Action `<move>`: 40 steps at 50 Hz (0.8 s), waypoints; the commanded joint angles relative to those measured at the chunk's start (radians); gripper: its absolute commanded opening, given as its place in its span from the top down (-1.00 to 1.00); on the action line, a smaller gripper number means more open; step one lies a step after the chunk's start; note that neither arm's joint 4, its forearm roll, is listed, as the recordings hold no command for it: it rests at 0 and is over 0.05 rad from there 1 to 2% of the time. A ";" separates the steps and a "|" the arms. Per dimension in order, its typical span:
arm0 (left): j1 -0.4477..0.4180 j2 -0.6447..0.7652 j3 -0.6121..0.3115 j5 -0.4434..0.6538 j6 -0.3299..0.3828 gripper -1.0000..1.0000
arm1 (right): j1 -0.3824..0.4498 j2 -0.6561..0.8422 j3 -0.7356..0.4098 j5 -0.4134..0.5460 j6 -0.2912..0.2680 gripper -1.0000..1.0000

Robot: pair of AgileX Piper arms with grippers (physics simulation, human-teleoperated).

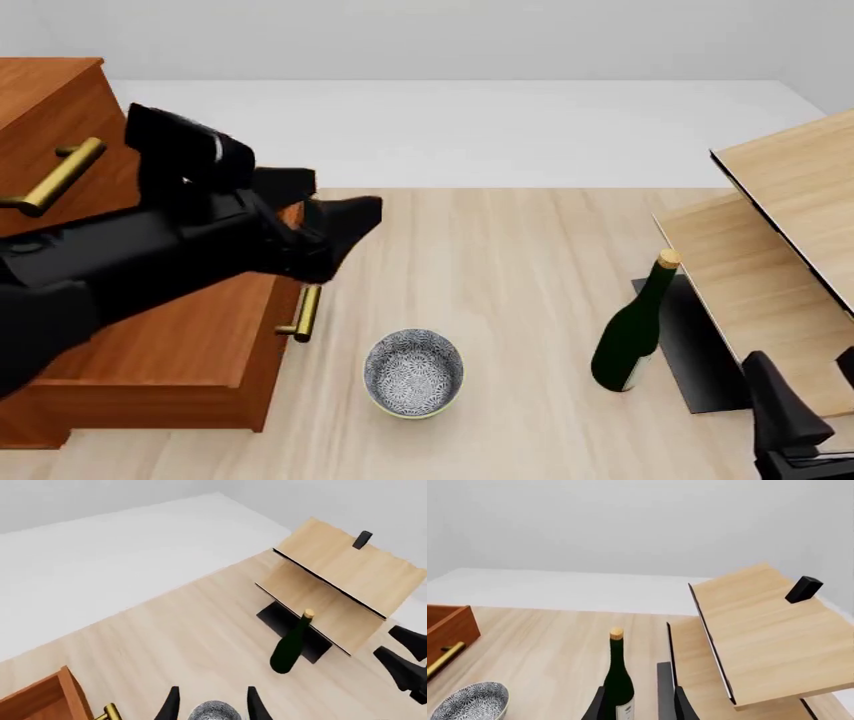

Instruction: Put the wine bottle in the bottom drawer of the cabinet.

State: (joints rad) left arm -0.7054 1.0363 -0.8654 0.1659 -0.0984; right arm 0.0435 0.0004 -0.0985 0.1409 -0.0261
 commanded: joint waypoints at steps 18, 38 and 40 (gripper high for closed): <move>-0.201 0.058 -0.054 -0.212 0.074 -1.00 | -0.011 0.000 -0.024 0.015 0.006 -1.00; -0.329 0.246 -0.153 -0.279 0.214 -1.00 | -0.022 0.000 -0.037 0.024 0.005 -1.00; -0.344 0.263 -0.167 -0.277 0.212 -1.00 | -0.023 0.000 -0.036 0.024 0.004 -1.00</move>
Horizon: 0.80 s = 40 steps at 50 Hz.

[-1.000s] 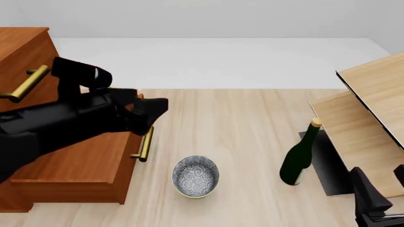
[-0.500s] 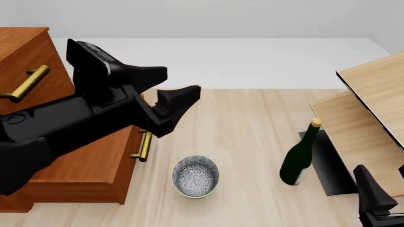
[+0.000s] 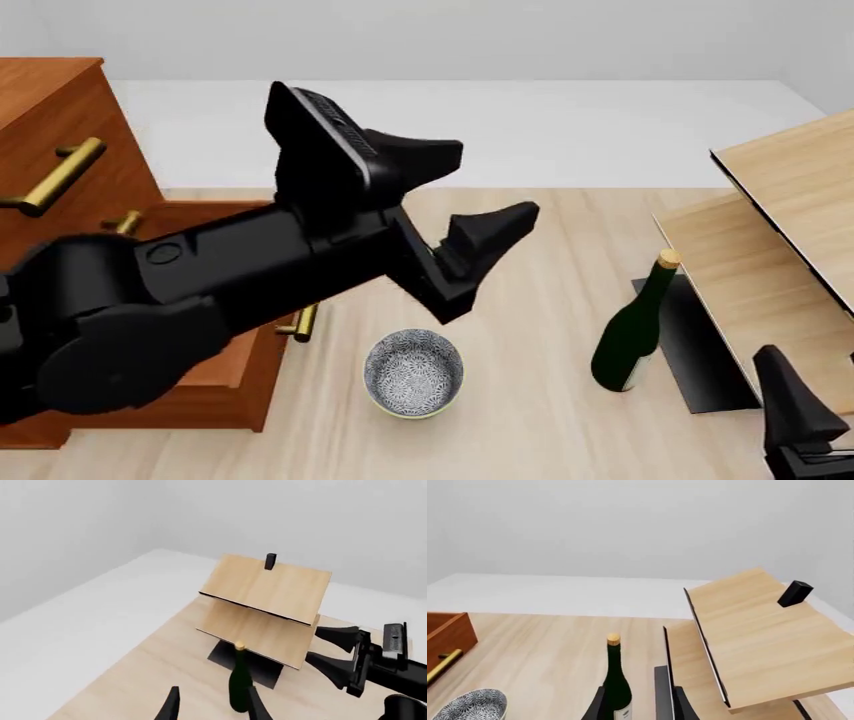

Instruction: Put the wine bottle in the bottom drawer of the cabinet.

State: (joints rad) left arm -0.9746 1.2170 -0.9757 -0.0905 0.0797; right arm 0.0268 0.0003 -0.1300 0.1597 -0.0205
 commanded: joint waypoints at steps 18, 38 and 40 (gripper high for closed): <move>-0.091 0.226 -0.191 0.002 0.016 -1.00 | -0.016 0.000 0.022 -0.010 0.004 -1.00; -0.063 0.336 -0.272 0.022 -0.005 -1.00 | -0.023 0.000 0.024 -0.002 0.000 -1.00; -0.062 0.344 -0.273 0.020 -0.001 -1.00 | -0.025 0.000 0.022 0.000 0.000 -1.00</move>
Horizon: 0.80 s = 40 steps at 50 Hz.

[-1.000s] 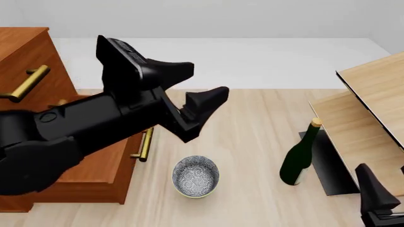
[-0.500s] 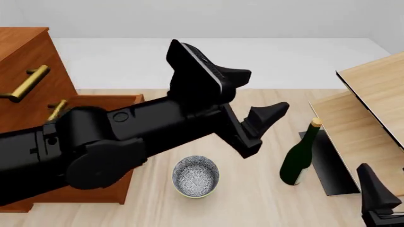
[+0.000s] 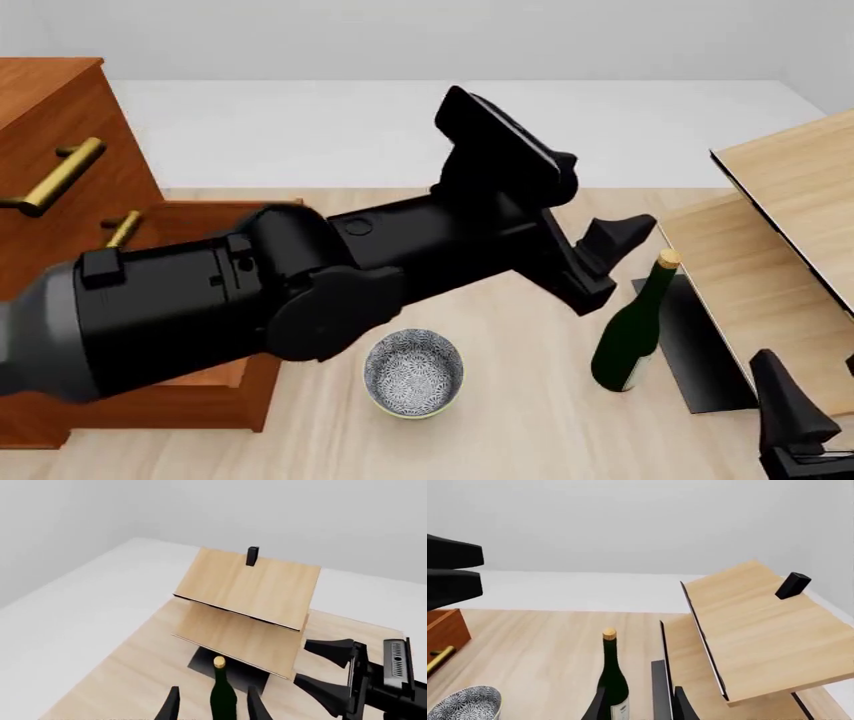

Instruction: Put the wine bottle in the bottom drawer of the cabinet.

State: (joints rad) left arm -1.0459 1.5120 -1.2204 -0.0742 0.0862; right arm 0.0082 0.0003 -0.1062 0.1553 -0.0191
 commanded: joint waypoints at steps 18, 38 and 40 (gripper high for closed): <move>0.017 0.112 -0.035 -0.024 -0.009 -1.00 | -0.028 0.000 -0.016 0.023 -0.008 -1.00; 0.019 0.125 -0.027 -0.039 -0.015 -1.00 | -0.029 0.000 -0.011 0.022 -0.005 -1.00; 0.019 0.125 -0.027 -0.039 -0.015 -1.00 | -0.029 0.000 -0.011 0.022 -0.005 -1.00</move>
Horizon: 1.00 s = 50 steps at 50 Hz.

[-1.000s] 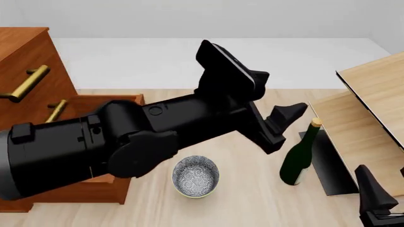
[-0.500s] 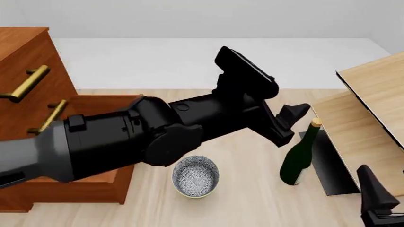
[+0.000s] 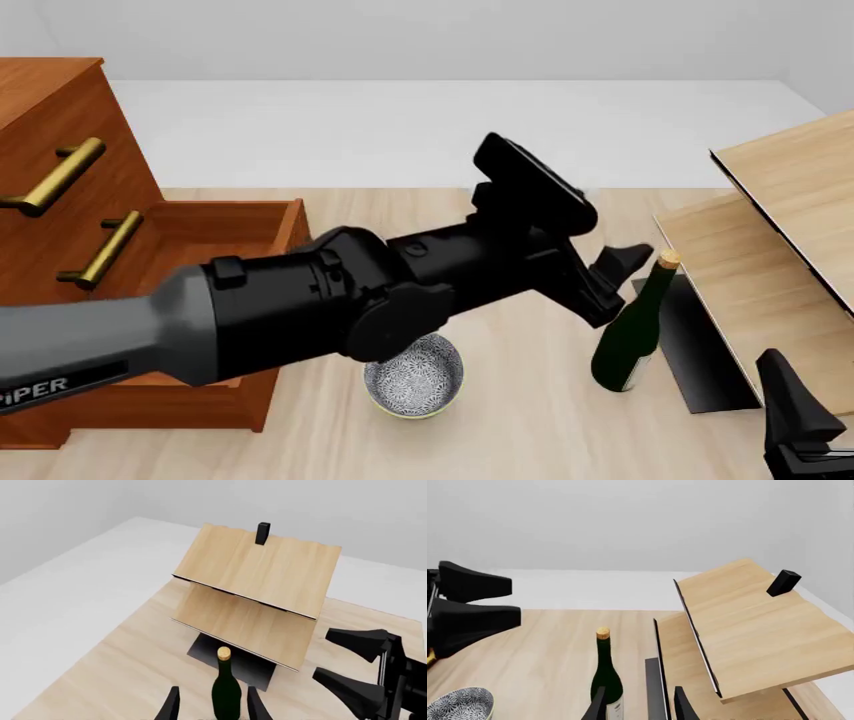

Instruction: Put the wine bottle in the bottom drawer of the cabinet.

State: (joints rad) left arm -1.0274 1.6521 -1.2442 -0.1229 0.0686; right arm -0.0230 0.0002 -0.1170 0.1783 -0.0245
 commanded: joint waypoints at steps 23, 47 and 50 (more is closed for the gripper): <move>-0.014 0.083 -0.210 0.171 0.047 -1.00 | 0.004 0.000 0.030 -0.023 0.009 -1.00; -0.032 0.268 -0.508 0.328 0.082 -1.00 | -0.024 0.000 0.035 -0.025 0.018 -1.00; -0.027 0.291 -0.517 0.321 0.078 -1.00 | -0.025 0.000 0.038 -0.027 0.018 -1.00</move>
State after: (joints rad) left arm -1.0565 1.8978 -1.6839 0.1607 0.1360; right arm -0.0433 0.0000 -0.0836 0.1563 -0.0079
